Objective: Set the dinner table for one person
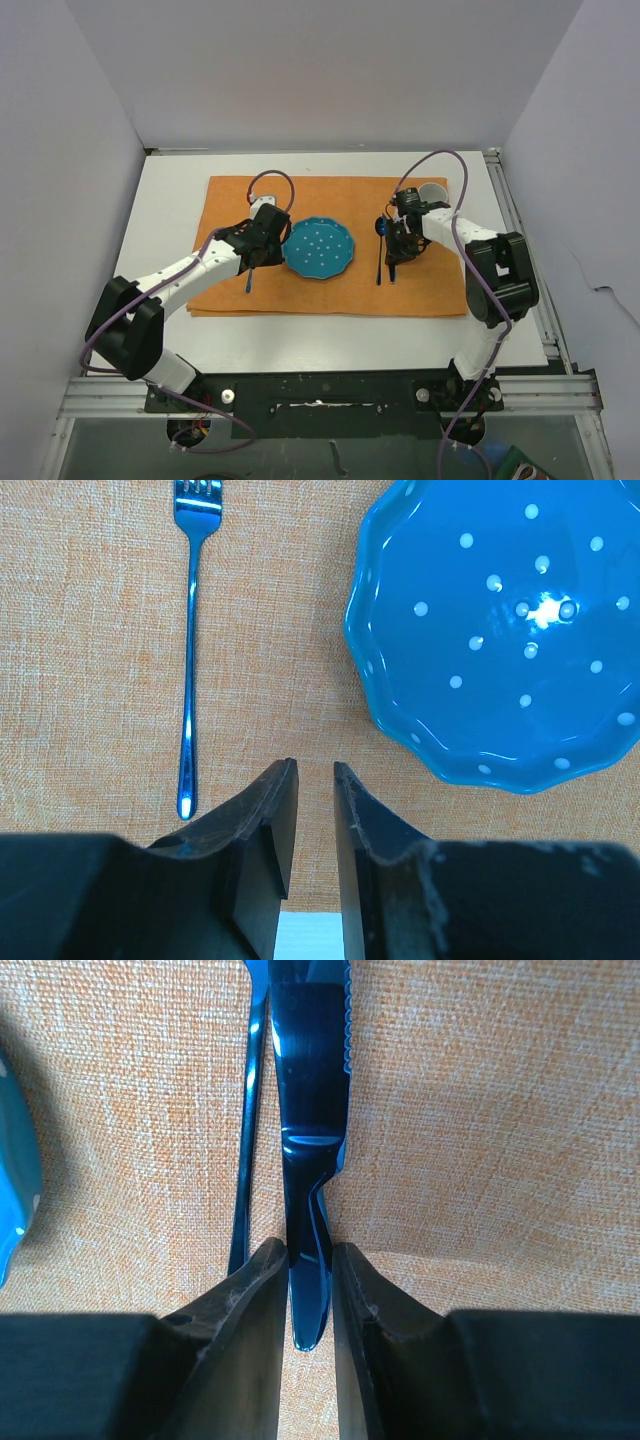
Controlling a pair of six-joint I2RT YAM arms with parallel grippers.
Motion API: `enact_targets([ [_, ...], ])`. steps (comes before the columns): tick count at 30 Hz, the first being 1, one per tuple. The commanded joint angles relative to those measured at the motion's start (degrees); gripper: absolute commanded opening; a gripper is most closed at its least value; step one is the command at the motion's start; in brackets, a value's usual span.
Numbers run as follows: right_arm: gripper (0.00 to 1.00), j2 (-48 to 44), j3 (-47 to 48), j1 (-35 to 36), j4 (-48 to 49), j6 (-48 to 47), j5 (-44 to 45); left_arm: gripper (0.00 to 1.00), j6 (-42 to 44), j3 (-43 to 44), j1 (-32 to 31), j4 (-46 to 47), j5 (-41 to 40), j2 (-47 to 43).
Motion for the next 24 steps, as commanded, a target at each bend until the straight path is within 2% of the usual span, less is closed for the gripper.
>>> enact_targets([
  [1,0.13,-3.1,0.3,-0.4,0.0,0.0,0.4,0.22,0.6,2.6,-0.4,2.3,0.2,-0.3],
  [24,0.13,-4.4,-2.2,-0.9,0.4,0.6,-0.2,0.22,0.6,1.9,-0.3,2.2,-0.1,-1.1],
])
